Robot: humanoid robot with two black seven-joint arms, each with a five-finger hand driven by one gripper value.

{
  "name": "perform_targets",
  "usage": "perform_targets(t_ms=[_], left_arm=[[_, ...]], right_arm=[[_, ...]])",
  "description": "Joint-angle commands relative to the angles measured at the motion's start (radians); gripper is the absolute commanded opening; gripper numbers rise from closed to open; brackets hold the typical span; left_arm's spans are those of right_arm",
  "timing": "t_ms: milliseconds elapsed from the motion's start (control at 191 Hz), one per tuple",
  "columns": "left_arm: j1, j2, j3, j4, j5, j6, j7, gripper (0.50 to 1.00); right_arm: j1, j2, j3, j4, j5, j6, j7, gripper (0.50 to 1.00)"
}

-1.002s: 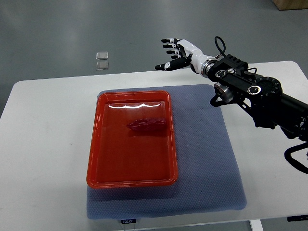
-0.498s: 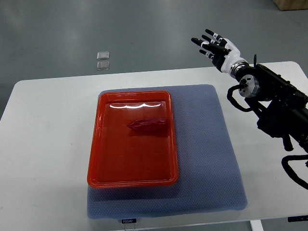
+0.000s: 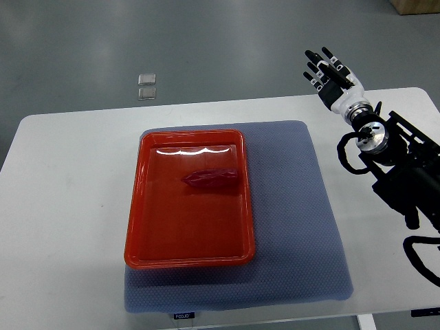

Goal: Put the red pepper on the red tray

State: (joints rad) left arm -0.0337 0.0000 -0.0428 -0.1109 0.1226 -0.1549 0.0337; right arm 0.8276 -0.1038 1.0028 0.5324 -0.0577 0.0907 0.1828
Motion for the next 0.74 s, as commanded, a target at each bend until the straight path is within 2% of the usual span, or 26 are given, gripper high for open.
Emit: perform_targets(t_ms=[0,325,740], left_arm=[[0.000,0.000,0.000,0.000,0.000,0.000,0.000,1.000],[0.000,0.000,0.000,0.000,0.000,0.000,0.000,1.000],[0.000,0.000,0.000,0.000,0.000,0.000,0.000,1.000]], right_arm=[[-0.005,0.003,0.000,0.000,0.036,0.000,0.003,0.924],[-0.027,0.009,0.000,0.000,0.127,-0.003,0.006,0.926],[-0.033,0.007,0.000,0.000,0.127,-0.006,0.023,0.926]])
